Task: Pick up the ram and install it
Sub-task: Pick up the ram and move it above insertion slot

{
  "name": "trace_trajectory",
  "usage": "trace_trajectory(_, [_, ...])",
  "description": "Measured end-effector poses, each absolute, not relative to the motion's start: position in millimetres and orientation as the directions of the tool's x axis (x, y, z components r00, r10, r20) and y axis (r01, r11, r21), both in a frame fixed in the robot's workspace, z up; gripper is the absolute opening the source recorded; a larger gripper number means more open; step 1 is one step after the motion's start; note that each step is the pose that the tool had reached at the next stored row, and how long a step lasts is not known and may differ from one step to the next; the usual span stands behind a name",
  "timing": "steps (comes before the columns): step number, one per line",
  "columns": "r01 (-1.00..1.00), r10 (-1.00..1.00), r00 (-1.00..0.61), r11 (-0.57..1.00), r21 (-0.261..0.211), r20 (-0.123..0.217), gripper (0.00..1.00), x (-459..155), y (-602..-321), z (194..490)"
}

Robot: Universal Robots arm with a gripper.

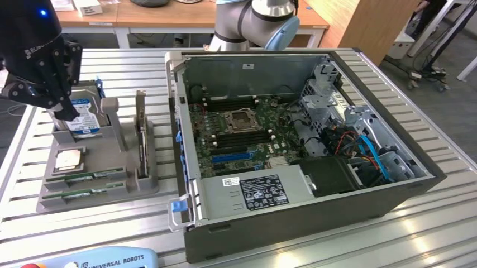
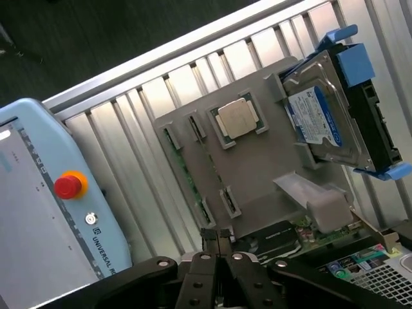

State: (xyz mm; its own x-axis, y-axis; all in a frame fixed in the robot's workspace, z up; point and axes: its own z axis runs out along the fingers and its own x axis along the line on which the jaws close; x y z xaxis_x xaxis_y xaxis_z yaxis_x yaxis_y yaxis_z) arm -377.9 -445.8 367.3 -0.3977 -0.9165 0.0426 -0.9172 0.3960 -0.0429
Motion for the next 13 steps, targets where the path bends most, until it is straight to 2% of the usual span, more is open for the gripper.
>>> trace_trajectory(13, [-0.978, -0.978, -0.205, 0.203, -0.044, 0.045, 0.10, -377.9, -445.8, 366.4])
